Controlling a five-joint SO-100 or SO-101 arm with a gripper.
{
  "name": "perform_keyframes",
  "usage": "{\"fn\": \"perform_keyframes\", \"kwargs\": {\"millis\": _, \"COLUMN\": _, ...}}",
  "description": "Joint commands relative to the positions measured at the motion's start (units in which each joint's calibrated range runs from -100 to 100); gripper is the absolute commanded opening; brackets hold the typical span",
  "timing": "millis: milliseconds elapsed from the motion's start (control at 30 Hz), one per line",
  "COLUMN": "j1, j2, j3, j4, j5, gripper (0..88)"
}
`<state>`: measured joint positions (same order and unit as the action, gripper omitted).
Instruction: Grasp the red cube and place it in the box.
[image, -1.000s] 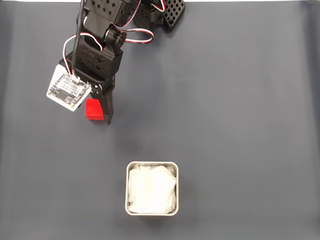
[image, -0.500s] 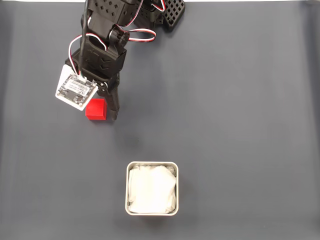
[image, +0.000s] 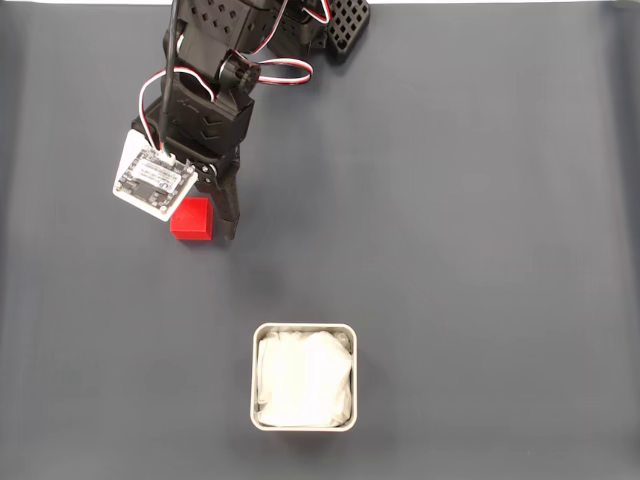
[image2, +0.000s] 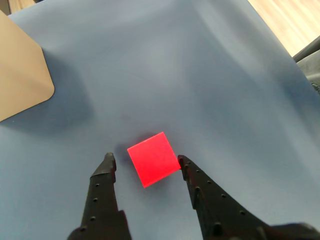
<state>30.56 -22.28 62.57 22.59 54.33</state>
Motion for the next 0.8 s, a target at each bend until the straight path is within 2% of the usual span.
{"fn": "perform_keyframes", "kwargs": {"millis": 0, "j1": -0.3, "j2": -1.1, "j3": -0.2, "j4": -1.0, "j5": 0.0, "gripper": 29.5}}
{"fn": "perform_keyframes", "kwargs": {"millis": 767, "j1": -2.7, "j2": -4.2, "j3": 1.0, "j4": -0.6, "j5": -0.9, "gripper": 29.6}}
